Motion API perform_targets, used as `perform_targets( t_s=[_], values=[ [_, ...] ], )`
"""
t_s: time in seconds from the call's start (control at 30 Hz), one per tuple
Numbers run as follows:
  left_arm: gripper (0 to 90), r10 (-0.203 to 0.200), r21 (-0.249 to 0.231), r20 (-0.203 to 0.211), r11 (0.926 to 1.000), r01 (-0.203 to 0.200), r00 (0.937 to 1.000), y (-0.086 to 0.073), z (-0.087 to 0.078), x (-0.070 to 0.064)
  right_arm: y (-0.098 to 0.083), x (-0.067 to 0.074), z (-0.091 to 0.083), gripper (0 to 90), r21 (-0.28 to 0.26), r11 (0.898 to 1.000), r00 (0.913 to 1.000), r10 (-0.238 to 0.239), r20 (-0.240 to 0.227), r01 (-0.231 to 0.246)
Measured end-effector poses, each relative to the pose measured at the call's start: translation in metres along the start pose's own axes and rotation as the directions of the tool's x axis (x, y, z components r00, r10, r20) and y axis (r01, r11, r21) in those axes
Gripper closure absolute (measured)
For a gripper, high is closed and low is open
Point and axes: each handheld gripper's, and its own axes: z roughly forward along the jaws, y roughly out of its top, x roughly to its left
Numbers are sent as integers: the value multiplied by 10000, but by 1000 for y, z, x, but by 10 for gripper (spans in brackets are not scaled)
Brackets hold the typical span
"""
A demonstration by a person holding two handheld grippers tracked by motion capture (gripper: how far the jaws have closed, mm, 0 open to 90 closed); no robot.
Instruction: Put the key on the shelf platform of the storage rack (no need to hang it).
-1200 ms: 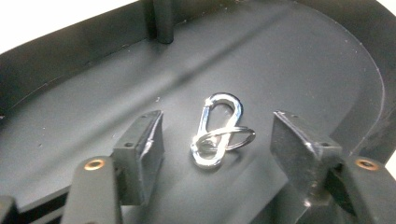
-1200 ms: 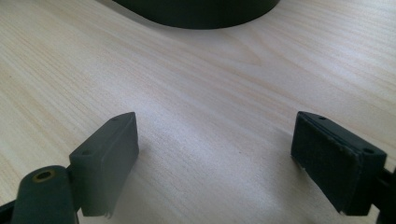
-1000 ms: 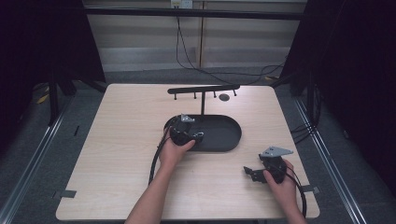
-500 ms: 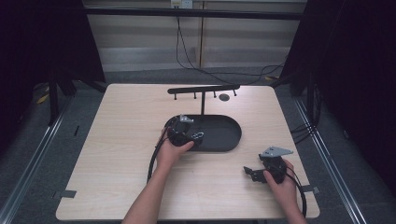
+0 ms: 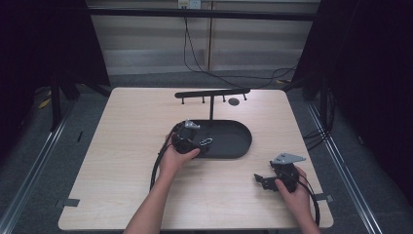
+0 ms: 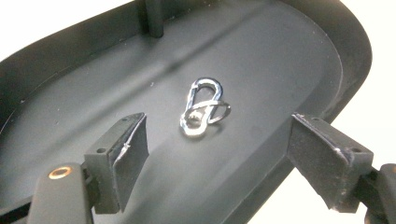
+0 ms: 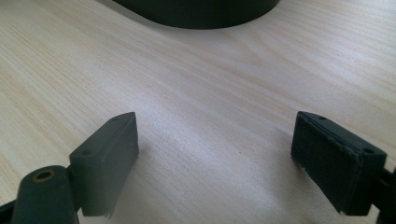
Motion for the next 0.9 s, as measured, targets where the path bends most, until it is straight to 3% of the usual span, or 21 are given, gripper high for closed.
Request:
perform_targets(
  t_s=[0.1, 0.47, 0.9],
  values=[
    [209, 112, 147, 6, 9998, -112, 9999, -2, -3, 1, 0, 0, 0, 145, 17, 10000, 10000, 5, 26, -5],
    [222, -82, -30, -111, 10000, 82, 9999, -11, -16, 6, 0, 0, 0, 145, 16, 10000, 10000, 3, 26, -3],
    [222, 68, -114, -34, 9999, -69, 10000, -18, -30, 9, 0, 0, 0, 146, 1, 10000, 10000, 5, 0, -5]
  ],
)
